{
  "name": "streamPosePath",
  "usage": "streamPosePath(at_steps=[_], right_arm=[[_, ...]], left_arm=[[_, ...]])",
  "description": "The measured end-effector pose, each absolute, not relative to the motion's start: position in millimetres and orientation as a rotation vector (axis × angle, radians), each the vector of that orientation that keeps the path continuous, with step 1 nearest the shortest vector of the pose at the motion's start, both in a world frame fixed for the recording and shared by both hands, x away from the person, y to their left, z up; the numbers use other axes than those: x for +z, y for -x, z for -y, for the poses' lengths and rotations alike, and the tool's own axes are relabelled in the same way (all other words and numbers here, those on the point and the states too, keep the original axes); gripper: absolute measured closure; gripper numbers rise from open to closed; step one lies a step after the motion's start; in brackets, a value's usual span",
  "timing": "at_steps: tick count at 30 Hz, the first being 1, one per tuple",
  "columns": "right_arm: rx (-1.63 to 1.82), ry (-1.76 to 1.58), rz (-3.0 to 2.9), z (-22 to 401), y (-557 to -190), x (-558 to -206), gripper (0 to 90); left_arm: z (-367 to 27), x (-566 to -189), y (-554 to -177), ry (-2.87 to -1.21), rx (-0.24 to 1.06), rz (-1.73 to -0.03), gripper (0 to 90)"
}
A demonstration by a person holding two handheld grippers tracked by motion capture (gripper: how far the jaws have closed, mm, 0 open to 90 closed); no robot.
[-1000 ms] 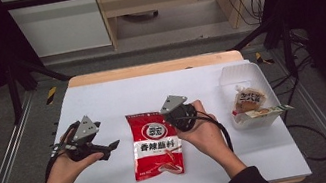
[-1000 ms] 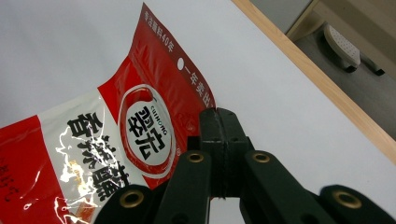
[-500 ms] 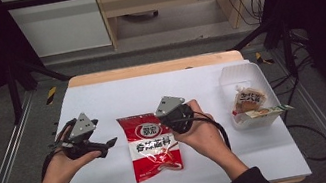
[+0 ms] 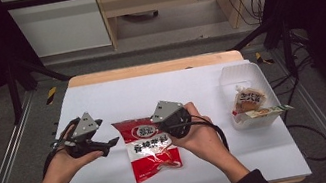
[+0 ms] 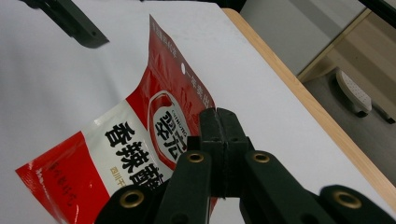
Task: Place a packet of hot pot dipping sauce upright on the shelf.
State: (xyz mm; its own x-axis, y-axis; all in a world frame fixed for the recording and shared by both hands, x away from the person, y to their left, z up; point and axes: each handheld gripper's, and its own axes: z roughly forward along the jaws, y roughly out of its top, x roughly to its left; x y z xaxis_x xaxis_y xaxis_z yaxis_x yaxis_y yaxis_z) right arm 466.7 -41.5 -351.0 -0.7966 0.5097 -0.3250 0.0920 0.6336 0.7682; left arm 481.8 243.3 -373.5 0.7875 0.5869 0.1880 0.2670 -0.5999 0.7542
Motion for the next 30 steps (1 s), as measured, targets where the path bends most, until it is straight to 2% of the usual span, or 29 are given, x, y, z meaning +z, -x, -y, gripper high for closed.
streamPosePath(at_steps=[5,13,16,20,24,27,30], right_arm=[[1.07,-0.453,-2.332,41.5,-462.7,-347.6,90.0],[1.1,-0.414,-2.319,41.4,-454.4,-337.5,90.0],[1.117,-0.415,-2.317,43.0,-454.0,-333.2,90.0],[1.111,-0.414,-2.318,45.8,-454.6,-332.6,90.0],[1.103,-0.421,-2.331,49.7,-454.7,-333.7,90.0],[1.096,-0.429,-2.338,52.9,-455.2,-334.6,90.0],[1.109,-0.448,-2.33,55.9,-458.1,-334.2,90.0]], left_arm=[[-242.3,-375.3,-486.2,-2.207,0.532,-0.634,26.9],[-231.5,-373.4,-492.5,-2.209,0.526,-0.597,35.5],[-226.6,-370.5,-494.9,-2.207,0.5,-0.573,45.2],[-225.3,-367.7,-495.3,-2.193,0.463,-0.566,66.2],[-221.9,-366.4,-492.7,-2.227,0.437,-0.55,82.9],[-219.7,-362.4,-489.8,-2.227,0.449,-0.547,90.0],[-217.5,-354.4,-488.6,-2.244,0.491,-0.534,90.0]])
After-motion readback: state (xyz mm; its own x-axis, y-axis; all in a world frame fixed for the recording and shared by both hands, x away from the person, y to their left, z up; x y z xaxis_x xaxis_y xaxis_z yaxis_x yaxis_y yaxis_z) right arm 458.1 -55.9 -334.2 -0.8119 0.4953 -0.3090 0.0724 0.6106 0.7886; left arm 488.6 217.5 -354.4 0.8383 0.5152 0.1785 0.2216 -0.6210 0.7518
